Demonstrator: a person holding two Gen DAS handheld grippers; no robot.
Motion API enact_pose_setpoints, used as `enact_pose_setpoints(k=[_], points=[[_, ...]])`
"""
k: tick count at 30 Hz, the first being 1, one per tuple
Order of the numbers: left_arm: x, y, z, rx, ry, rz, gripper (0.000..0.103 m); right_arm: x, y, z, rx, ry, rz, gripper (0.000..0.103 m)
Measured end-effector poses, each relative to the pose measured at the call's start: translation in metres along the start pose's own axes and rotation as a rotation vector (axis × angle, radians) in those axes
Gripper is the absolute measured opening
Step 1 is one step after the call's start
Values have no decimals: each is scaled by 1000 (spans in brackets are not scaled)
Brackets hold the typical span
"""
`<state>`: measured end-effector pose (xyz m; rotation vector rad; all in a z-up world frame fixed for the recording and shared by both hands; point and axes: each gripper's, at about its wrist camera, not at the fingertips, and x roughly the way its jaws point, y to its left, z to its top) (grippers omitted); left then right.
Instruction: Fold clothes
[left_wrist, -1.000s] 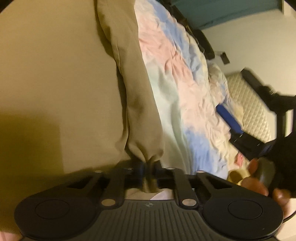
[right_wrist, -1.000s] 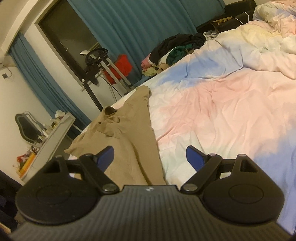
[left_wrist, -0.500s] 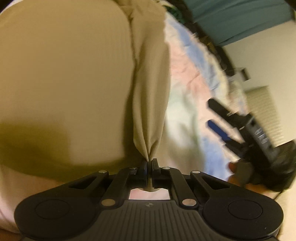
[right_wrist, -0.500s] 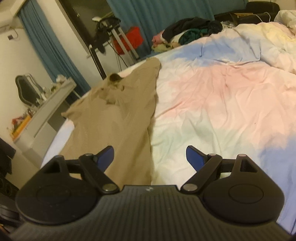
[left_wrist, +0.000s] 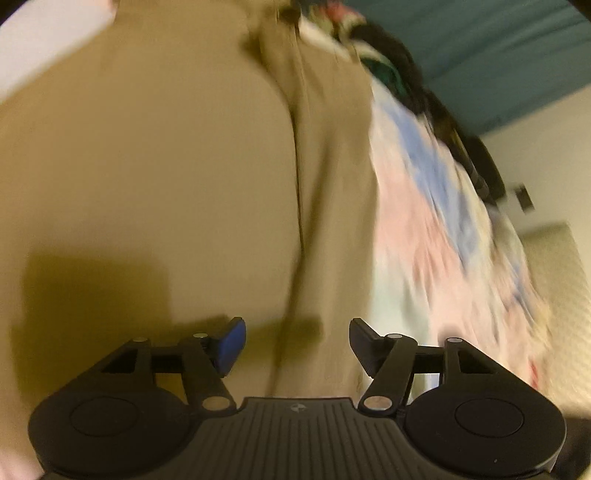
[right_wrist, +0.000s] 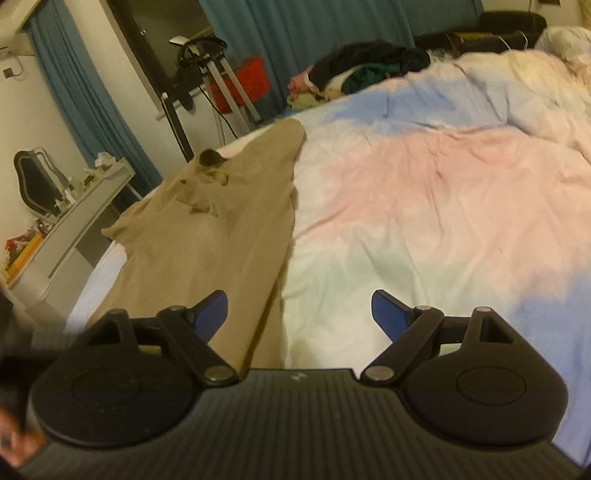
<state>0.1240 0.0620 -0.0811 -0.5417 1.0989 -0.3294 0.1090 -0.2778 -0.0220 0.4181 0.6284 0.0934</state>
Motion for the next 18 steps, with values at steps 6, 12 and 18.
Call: enact_pose_setpoints(k=[6, 12, 18], points=[[56, -5, 109, 60, -221, 84, 68, 33, 9, 6, -57, -40, -2, 86], [127, -27, 177, 69, -318, 90, 63, 65, 4, 5, -77, -28, 6, 86], [147, -38, 211, 161, -373, 216, 3, 95, -11, 8, -28, -24, 13, 86]])
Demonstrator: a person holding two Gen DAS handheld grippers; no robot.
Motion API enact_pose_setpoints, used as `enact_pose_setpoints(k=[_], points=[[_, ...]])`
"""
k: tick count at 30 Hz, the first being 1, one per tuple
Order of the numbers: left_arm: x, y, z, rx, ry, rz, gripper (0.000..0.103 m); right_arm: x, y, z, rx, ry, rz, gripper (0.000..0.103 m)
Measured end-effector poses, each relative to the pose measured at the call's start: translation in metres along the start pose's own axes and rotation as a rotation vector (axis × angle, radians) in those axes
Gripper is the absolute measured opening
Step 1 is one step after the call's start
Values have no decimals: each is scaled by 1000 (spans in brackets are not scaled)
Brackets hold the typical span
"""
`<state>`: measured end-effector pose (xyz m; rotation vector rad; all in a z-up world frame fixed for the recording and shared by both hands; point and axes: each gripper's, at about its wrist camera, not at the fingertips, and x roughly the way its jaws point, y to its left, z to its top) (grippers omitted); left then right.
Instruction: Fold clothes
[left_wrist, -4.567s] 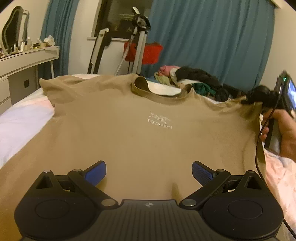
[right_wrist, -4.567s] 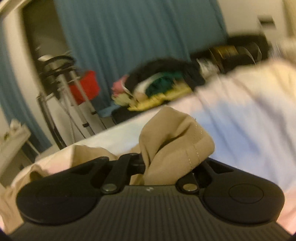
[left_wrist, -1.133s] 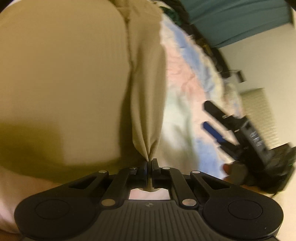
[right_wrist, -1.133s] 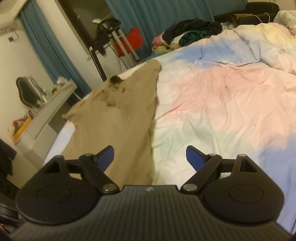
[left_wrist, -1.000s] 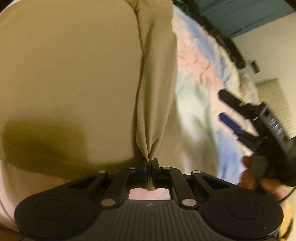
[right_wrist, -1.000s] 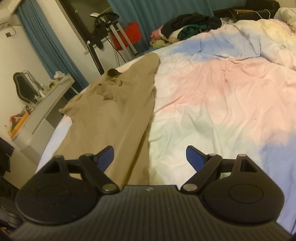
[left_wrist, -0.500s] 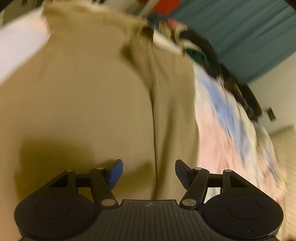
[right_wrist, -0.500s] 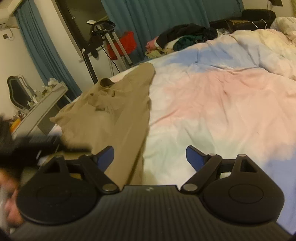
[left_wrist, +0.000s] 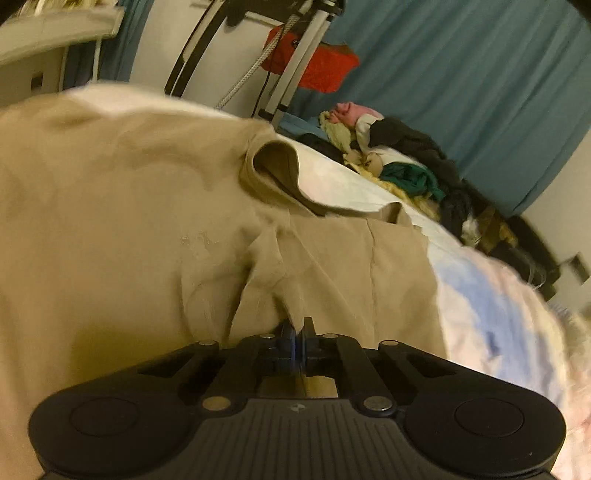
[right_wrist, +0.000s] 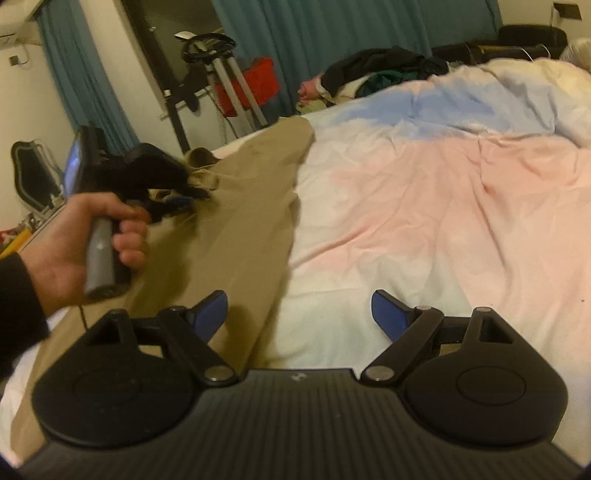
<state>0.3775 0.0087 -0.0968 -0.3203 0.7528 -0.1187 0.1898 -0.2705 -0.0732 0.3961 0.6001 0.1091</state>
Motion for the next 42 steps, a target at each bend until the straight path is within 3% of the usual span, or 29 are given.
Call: enact_pose_setpoints(k=[4, 5, 8, 10, 12, 18, 24, 27, 33, 35, 39, 41, 42], points=[[3, -15, 19, 155, -88, 156, 3, 11, -9, 2, 37, 3, 5, 86], [3, -14, 22, 155, -96, 183, 3, 12, -10, 2, 40, 1, 6, 86], [-6, -1, 18, 85, -37, 117, 13, 13, -9, 1, 39, 1, 10, 86], [-22, 9, 4, 43, 27, 58, 37, 11, -8, 2, 34, -2, 16, 86], [-43, 20, -17, 8, 92, -5, 46, 6, -6, 3, 28, -8, 33, 86], [-130, 47, -100, -150, 295, -164, 51, -12, 5, 5, 16, -9, 101, 86], [-197, 62, -169, -262, 417, -197, 58, -45, 12, -1, 79, 59, 230, 84], [-206, 68, -194, -324, 445, -221, 59, -65, 11, -12, 152, 129, 274, 73], [-215, 63, -228, -362, 509, -274, 60, -90, 14, -36, 148, 252, 212, 72], [-220, 60, -236, -360, 523, -292, 62, -93, 9, -45, 203, 292, 219, 72], [-223, 50, -239, -296, 531, -298, 56, -96, -1, -64, 315, 358, 214, 72], [-221, 50, -239, -304, 555, -329, 50, -97, 0, -67, 317, 370, 204, 72], [-220, 48, -239, -290, 570, -340, 41, -97, 0, -68, 315, 377, 203, 72]])
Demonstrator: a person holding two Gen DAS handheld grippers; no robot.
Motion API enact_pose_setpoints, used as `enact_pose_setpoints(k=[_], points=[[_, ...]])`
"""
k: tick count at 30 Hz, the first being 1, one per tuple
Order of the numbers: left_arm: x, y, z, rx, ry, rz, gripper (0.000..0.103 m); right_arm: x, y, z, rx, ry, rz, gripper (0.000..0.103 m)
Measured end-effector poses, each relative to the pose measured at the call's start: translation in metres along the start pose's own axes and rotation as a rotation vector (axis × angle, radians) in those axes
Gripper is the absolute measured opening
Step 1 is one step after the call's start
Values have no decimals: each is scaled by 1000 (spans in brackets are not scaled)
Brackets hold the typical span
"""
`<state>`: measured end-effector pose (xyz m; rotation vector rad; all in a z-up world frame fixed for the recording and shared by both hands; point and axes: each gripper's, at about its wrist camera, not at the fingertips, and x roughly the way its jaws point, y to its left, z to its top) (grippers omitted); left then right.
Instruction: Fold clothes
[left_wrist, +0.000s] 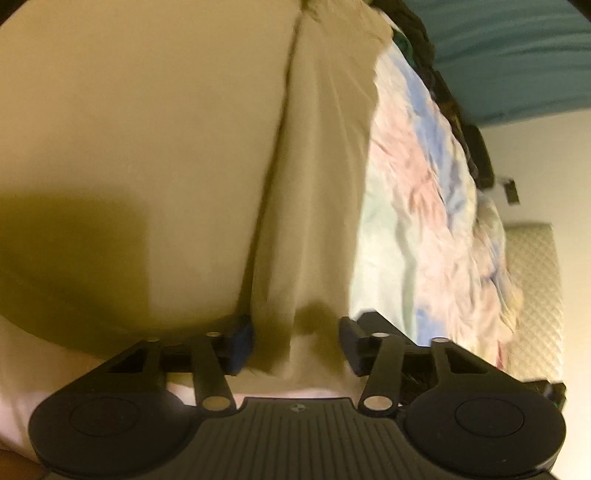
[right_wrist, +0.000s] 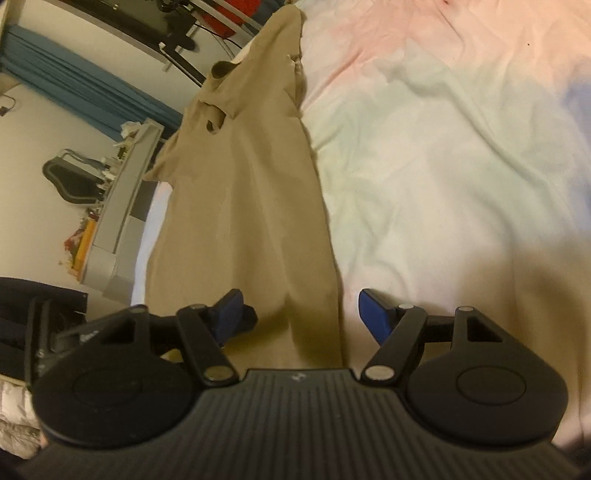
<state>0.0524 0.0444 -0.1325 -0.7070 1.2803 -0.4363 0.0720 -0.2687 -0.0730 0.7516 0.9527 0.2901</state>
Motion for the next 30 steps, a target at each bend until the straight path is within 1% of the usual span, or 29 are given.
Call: enact_pose_setpoints(k=[1, 2, 3, 4, 6, 9, 12, 13, 15, 18, 19, 21, 22, 23, 25, 26, 28, 29, 30], points=[[-1, -2, -6, 26, 7, 26, 29, 1, 0, 0, -1, 10, 0, 72], [-2, -1, -10, 51, 7, 62, 23, 2, 0, -1, -2, 19, 1, 72], [-2, -1, -12, 65, 10, 85, 13, 4, 1, -2, -10, 29, -5, 71], [-2, -1, -13, 68, 14, 91, 11, 6, 3, -3, -23, 38, -15, 71], [-8, -2, -14, 78, 3, 90, 7, 10, 7, -6, -56, 52, -38, 70], [-22, -6, -15, 105, -31, 78, 7, 12, 16, -11, -131, 52, -82, 70], [-37, -10, -20, 157, -59, 106, 7, 13, 24, -17, -203, 52, -122, 70], [-41, -10, -22, 171, -63, 129, 7, 14, 27, -18, -224, 53, -134, 70], [-49, -10, -26, 186, -58, 198, 7, 16, 31, -20, -260, 54, -155, 70], [-46, -11, -27, 200, -41, 283, 8, 18, 34, -22, -295, 54, -176, 70], [-44, -13, -27, 212, -43, 311, 10, 18, 35, -22, -304, 53, -180, 70], [-44, -17, -28, 238, -56, 338, 12, 17, 36, -24, -311, 47, -181, 70], [-44, -19, -29, 252, -62, 350, 15, 16, 36, -24, -311, 42, -178, 70], [-46, -22, -30, 264, -76, 358, 22, 14, 36, -25, -309, 35, -173, 70], [-54, -28, -32, 291, -116, 366, 44, 9, 38, -25, -304, 8, -168, 71], [-58, -31, -33, 305, -141, 367, 48, 6, 39, -24, -304, -12, -165, 71], [-67, -40, -36, 344, -198, 374, 63, -4, 43, -24, -316, -67, -155, 71], [-71, -45, -38, 364, -224, 380, 68, -11, 47, -25, -338, -108, -163, 72], [-76, -50, -40, 391, -258, 393, 76, -17, 52, -26, -362, -154, -167, 73]])
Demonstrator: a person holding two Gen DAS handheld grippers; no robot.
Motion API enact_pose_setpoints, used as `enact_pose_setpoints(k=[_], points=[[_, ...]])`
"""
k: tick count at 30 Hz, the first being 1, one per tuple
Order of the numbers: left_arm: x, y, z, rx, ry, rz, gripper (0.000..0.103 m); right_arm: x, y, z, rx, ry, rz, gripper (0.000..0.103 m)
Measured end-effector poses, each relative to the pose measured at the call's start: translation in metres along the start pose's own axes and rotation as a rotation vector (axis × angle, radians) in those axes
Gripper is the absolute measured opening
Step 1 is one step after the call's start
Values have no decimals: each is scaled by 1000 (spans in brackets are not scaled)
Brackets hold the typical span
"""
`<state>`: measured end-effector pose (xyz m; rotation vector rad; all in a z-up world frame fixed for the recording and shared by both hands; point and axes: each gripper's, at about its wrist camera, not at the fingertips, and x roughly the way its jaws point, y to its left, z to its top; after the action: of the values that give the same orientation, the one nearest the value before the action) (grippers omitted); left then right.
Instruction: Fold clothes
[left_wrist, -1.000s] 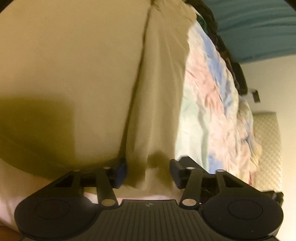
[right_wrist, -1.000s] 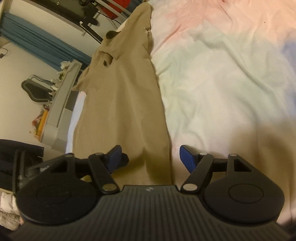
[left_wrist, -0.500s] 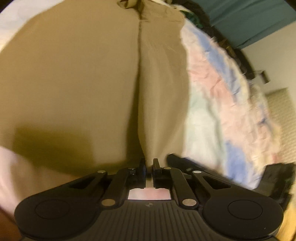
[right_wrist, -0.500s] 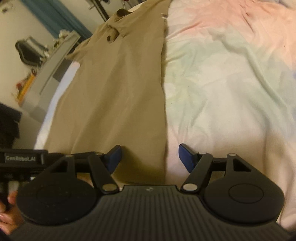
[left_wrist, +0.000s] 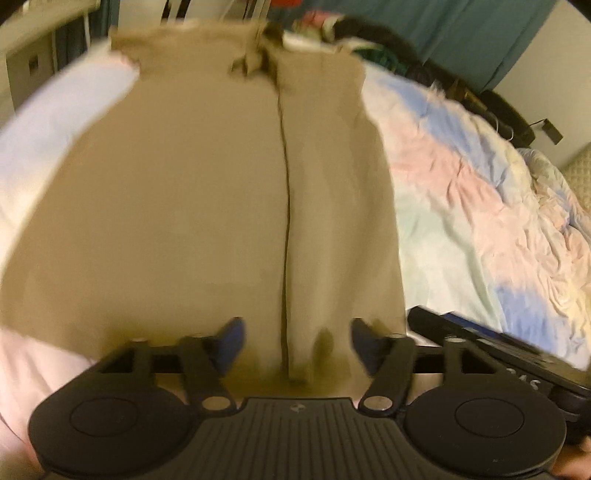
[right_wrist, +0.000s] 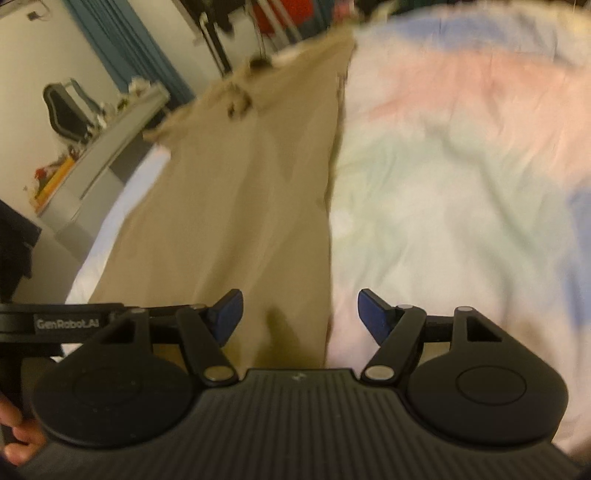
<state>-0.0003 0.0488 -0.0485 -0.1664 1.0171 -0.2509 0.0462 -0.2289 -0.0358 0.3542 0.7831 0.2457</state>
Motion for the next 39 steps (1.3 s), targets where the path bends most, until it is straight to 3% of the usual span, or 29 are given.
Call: enact_pose_setpoints(k=[4, 8, 16, 21, 29, 34, 39], points=[[-15, -22, 3, 65, -153, 42, 89, -25, 9, 7, -50, -168, -13, 73], [-42, -22, -1, 66, -268, 16, 92, -46, 10, 17, -55, -302, -27, 73], [-69, -61, -2, 139, -514, 62, 101, -75, 23, 51, -119, -440, -28, 73], [-79, -62, -3, 141, -561, 95, 101, -74, 34, 76, -154, -489, -18, 73], [-74, -42, 14, 55, -571, 144, 101, -51, 54, 99, -205, -549, 24, 73], [-75, -48, 36, 85, -618, 173, 101, -35, 42, 105, -221, -550, 34, 73], [-70, -66, 68, 149, -614, 164, 102, -33, 12, 113, -197, -563, 24, 73]])
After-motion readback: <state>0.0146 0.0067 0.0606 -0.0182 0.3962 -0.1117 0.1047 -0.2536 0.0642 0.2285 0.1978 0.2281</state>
